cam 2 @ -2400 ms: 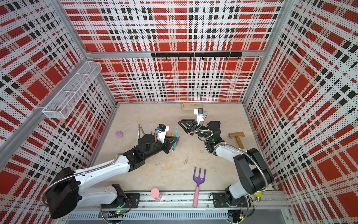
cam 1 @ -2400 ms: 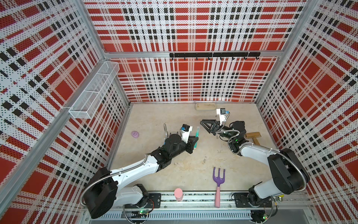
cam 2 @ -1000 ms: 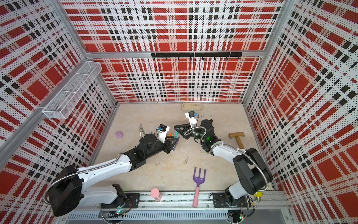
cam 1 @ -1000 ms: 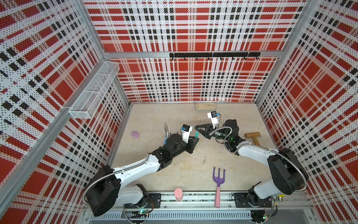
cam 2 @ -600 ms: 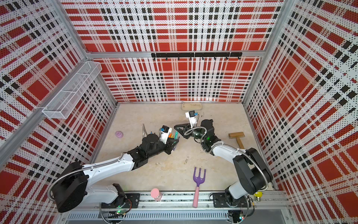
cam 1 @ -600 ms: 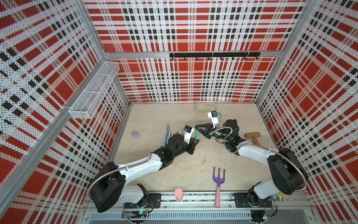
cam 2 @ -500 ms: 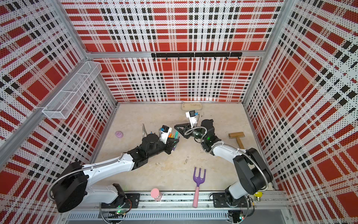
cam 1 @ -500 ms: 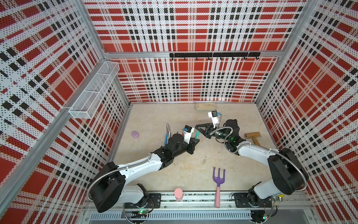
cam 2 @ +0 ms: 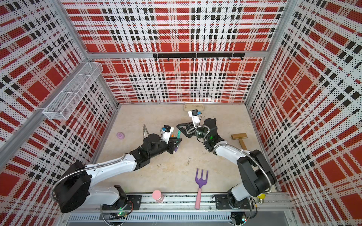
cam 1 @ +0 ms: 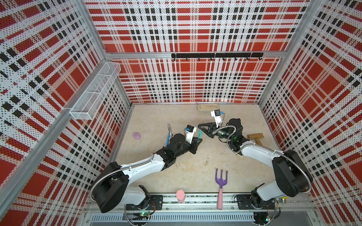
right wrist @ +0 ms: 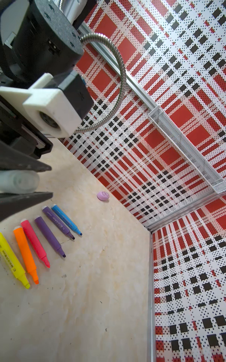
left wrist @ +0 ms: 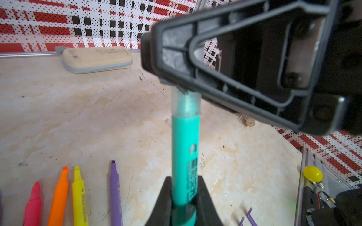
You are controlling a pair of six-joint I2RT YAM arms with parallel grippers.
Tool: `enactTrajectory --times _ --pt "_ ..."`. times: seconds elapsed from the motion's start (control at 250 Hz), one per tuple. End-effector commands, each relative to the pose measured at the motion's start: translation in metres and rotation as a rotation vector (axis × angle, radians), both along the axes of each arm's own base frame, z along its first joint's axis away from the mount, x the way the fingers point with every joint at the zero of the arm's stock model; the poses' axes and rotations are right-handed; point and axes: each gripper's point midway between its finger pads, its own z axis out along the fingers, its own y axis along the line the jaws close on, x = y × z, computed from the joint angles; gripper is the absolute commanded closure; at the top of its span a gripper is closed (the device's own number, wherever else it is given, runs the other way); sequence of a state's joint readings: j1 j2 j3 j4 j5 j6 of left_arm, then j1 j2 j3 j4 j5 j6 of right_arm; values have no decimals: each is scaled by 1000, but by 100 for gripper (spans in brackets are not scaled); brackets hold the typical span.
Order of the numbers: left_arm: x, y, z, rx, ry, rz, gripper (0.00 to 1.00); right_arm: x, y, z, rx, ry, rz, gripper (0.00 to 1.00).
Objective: Remove pen caps from pens
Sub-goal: Open the pen cap on the pen.
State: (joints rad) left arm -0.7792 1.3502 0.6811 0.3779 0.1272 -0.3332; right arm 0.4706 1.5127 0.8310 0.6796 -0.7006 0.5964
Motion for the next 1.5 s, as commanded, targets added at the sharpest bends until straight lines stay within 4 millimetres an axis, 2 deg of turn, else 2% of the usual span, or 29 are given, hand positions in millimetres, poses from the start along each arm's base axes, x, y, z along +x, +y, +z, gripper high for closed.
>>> enactTrajectory --times 0.0,0.22,0.436,0.7,0.96,1.276,1.497 --pt "-14 -4 -29 55 91 -63 100 17 -14 70 112 -186 -66 100" --pt "-18 -6 -52 115 157 -87 100 25 -18 84 104 -224 -85 100" --pt "-21 -12 -89 231 251 -134 100 30 -33 95 92 -271 -140 100" --pt "-24 -17 -102 282 275 -167 100 40 -63 115 104 -316 -237 100" --pt "-35 -20 -125 379 300 -201 100 50 -96 134 158 -335 -331 100" --pt "-42 -26 -145 417 332 -229 100 60 -115 154 202 -377 -402 100" --pt "-44 -23 -156 426 359 -239 100 54 -129 179 275 -447 -425 100"
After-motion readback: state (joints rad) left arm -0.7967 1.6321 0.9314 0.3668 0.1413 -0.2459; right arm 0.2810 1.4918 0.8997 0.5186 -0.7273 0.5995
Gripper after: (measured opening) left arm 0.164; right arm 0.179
